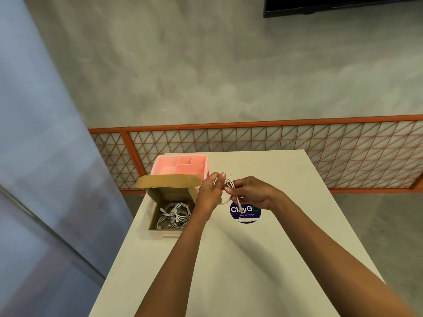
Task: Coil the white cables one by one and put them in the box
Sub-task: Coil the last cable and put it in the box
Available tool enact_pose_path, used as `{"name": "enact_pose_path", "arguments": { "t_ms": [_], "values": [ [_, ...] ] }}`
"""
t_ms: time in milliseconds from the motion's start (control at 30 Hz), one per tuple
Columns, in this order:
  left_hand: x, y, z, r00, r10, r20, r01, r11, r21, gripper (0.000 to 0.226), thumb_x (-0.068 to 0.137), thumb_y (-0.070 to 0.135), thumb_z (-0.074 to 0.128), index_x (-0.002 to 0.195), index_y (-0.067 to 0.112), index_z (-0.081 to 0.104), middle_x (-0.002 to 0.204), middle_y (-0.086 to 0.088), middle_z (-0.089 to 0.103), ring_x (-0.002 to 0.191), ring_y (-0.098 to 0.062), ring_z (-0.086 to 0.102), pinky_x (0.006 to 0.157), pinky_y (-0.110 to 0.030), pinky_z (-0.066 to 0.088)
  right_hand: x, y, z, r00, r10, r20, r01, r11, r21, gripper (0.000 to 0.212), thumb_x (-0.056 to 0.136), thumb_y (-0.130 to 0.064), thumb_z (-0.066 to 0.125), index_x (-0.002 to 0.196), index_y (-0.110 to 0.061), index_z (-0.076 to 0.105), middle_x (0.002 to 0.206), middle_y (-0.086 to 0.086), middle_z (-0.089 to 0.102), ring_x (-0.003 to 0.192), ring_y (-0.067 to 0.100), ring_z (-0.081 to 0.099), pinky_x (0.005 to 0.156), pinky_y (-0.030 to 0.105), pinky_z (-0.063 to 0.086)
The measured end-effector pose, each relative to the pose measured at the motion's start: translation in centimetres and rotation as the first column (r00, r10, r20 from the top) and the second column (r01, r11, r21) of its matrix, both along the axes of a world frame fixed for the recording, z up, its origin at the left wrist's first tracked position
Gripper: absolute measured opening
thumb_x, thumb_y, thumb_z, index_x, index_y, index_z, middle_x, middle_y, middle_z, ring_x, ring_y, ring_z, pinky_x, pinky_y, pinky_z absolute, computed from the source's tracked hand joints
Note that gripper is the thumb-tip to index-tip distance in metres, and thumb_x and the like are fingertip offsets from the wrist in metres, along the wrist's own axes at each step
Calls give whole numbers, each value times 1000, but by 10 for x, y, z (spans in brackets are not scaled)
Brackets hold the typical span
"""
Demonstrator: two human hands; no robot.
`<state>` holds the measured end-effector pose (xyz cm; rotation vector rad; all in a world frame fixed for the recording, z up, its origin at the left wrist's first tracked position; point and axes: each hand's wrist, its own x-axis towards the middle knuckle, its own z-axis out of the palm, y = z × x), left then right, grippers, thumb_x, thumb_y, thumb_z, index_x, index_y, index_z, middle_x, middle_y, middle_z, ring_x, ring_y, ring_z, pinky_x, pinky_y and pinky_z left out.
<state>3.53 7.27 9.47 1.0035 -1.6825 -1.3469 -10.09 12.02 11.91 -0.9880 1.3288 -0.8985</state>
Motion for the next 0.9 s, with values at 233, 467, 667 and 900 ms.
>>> {"name": "enact_pose_path", "arguments": {
  "t_ms": [233,467,667,900],
  "values": [
    [7,-7,-7,994,106,-2,-106,994,-34,24,97,39,46,81,25,57,58,12,46,52,-5,39,51,-21,33,2,-6,8,894,-268,-360,206,958,-200,18,81,-2,71,95,8,66,71,13,68,50,9,65,55,17,55],
    [9,-10,-13,994,109,-5,-109,994,14,27,95,42,48,94,18,60,69,2,49,54,-11,36,47,-23,30,8,-5,20,799,-123,-589,-13,975,-222,17,90,-9,61,102,-7,73,86,2,62,59,7,56,64,18,42],
    [4,-9,-17,993,116,-12,-116,993,-12,22,96,35,51,77,26,58,48,14,47,50,-5,36,49,-24,29,8,0,18,904,-157,-397,59,967,-249,14,89,-8,62,98,-5,73,81,-6,60,63,11,60,71,21,43],
    [12,-16,-22,988,148,-53,-148,989,15,21,96,39,50,93,21,61,68,6,48,52,-3,35,49,-19,28,-8,6,27,954,-161,-253,115,975,-188,17,91,-4,58,102,0,71,63,-10,63,62,9,54,43,5,36]
  ]
}}
